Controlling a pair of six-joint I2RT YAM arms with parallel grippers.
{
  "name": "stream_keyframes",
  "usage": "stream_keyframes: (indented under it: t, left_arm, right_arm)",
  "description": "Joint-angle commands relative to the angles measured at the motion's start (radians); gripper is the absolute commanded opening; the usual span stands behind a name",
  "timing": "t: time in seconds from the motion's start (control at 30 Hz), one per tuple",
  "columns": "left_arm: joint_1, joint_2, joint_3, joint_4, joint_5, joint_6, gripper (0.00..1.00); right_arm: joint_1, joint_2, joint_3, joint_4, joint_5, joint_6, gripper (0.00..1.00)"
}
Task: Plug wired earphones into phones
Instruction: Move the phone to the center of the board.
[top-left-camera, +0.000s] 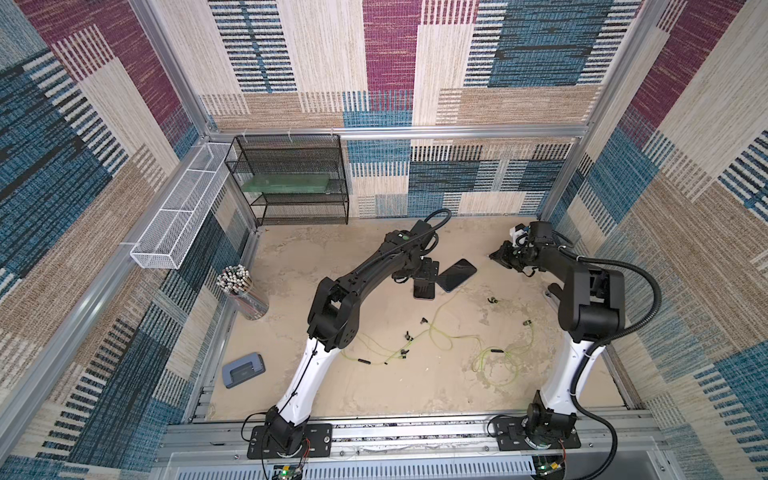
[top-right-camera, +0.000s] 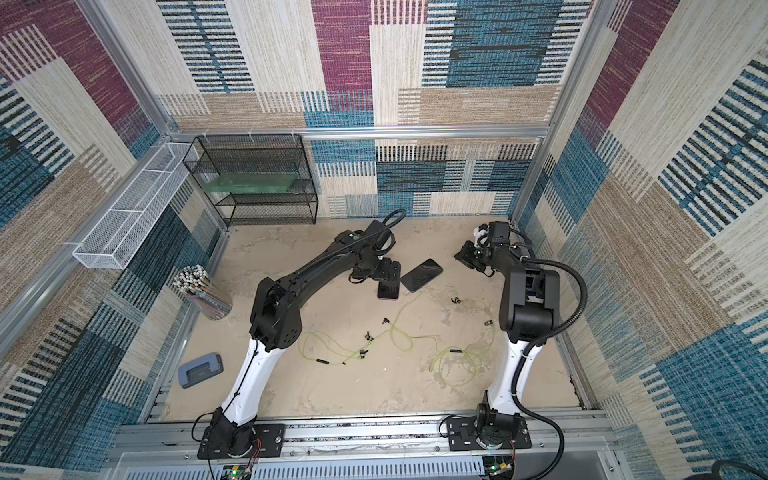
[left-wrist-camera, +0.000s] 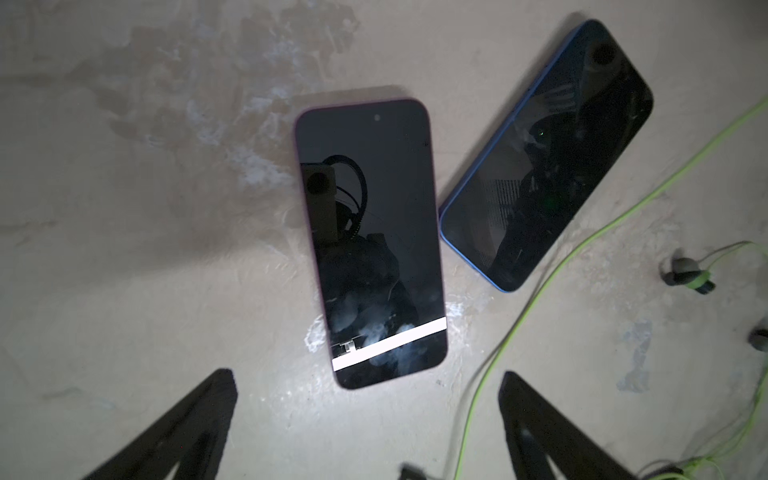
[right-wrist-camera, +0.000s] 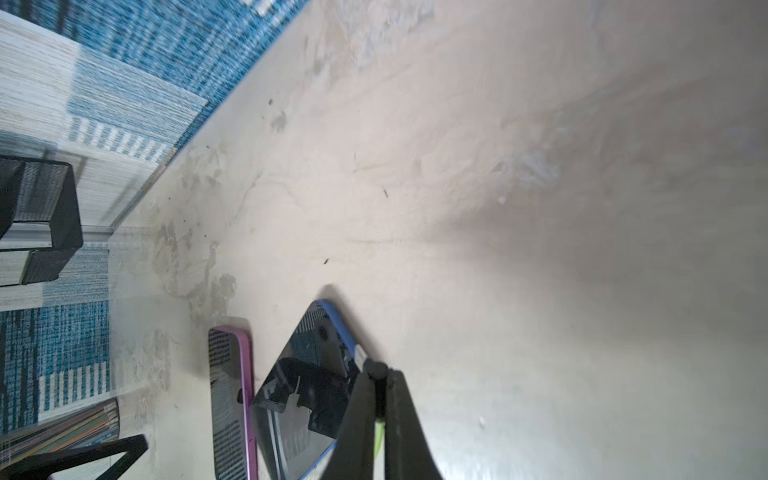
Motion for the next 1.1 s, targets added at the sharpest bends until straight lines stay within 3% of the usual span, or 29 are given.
stream_keyframes:
  t: [0.0,0.2,0.27,0.67,0.9,1.07]
  left_arm:
    - [0.001,0.072,0.090,-0.055,-0.086,0.030,0.99]
    - [0.002,0.220,0.278,-0.062,-0.191,-0.018,0.99]
    - [0.004,0.248,0.308,-0.031,-0.169,-0.043,0.99]
    - [-0.001,0.357,0.369,0.089,-0.128,-0.103,0.99]
    - [-0.001,0.382,0.384,-0.082,-0.173,-0.077,0.99]
    - [-0.002,0.336,0.318,-0.130,-0.194,-0.043,0.99]
  right_arm:
    - [0.001,-0.103,-0.104,-0.024,0.049,0.005,0.00]
    - [0.065,-0.250,-0.271,-0.015,0.041,0.005,0.00]
    - [0.082,-0.281,-0.303,-0.016,0.037,0.002,0.00]
    - [0.092,-0.354,-0.382,-0.013,0.020,-0.006,0.00]
    - [0.091,-0.385,-0.398,-0.020,0.038,-0.005,0.00]
    - [0.092,-0.409,-0.407,-0.011,0.038,0.016,0.00]
